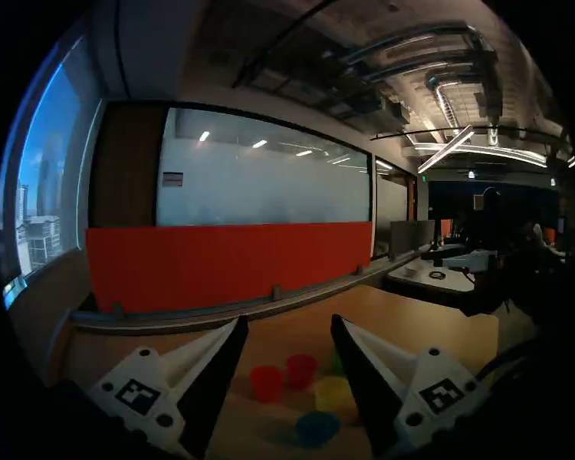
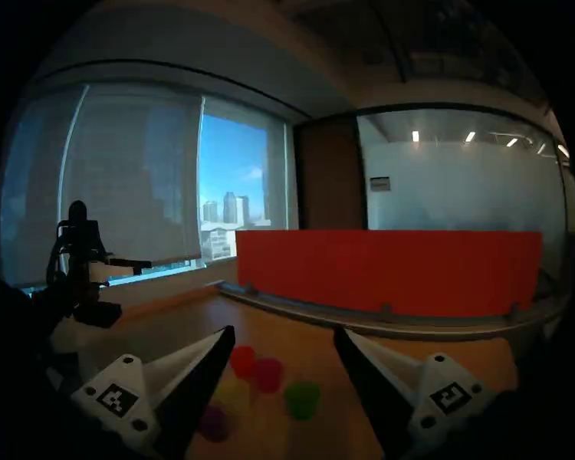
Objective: Pour water
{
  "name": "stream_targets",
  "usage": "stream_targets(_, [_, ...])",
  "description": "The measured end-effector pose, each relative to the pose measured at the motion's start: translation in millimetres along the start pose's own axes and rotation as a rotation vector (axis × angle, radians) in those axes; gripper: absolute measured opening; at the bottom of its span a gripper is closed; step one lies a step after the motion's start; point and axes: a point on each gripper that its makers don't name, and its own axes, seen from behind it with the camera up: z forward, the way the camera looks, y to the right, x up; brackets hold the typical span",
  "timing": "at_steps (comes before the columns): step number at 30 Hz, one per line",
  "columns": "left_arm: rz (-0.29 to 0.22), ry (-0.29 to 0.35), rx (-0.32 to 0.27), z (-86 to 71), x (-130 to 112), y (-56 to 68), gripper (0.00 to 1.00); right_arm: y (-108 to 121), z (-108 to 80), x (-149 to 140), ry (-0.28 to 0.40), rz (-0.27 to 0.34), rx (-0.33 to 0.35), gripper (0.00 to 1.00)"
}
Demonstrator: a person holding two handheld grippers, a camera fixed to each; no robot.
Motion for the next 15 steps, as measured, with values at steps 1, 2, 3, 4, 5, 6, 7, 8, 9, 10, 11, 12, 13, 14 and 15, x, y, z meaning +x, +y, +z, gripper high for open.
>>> stream_targets(1, [0.004,-0.008,-0.005,0.3,-2,0.6,0.79,0,1.1,-1,-0.007,-0.003,0.002,1.0])
stream_targets(2, [0.008,-0.016,-0.01,0.7,-4,1.2,0.8,0,2.3,-3,-0.015,-0.007,0.005,1.0])
stream_targets(3, [0.012,-0.023,-0.012,1.3,-7,1.2,0.8,0,3.7,-5,-0.024,-0.009,0.007,0.99])
stream_targets(4, [0.015,-0.029,-0.014,1.9,-9,1.1,0.8,0,5.2,-7,-0.033,-0.011,0.009,0.99])
stream_targets(5, [0.019,-0.037,-0.016,2.6,-11,0.9,0.8,1,6.9,-9,-0.043,-0.013,0.011,0.99])
stream_targets(6, [0.02,-0.043,-0.018,3.1,-13,0.7,0.79,1,8.2,-11,-0.054,-0.015,0.014,0.99])
stream_targets(7, [0.021,-0.049,-0.021,3.5,-16,0.5,0.79,1,9.6,-14,-0.065,-0.017,0.017,1.0])
stream_targets(8, [0.022,-0.056,-0.024,4.0,-19,0.2,0.8,2,11.1,-16,-0.078,-0.019,0.02,0.99])
stream_targets(9, [0.021,-0.063,-0.028,4.3,-21,0.3,0.8,2,12.2,-19,-0.09,-0.022,0.023,0.99])
stream_targets(10, [0.02,-0.069,-0.032,4.6,-23,0.6,0.8,2,13.2,-21,-0.102,-0.026,0.025,0.99])
stream_targets(11, [0.019,-0.077,-0.036,5.0,-26,0.8,0.8,2,14.4,-24,-0.115,-0.03,0.028,1.0])
stream_targets(12, [0.019,-0.085,-0.04,5.2,-28,1.0,0.8,3,15.4,-26,-0.127,-0.033,0.03,1.0])
stream_targets(13, [0.02,-0.092,-0.045,5.5,-30,1.3,0.8,3,16.4,-28,-0.139,-0.037,0.031,0.99])
stream_targets(14, [0.02,-0.101,-0.05,5.7,-33,1.6,0.8,4,17.4,-31,-0.152,-0.041,0.033,0.99])
stream_targets(15, [0.022,-0.108,-0.054,6.0,-34,1.6,0.8,3,18.2,-32,-0.161,-0.045,0.036,0.99])
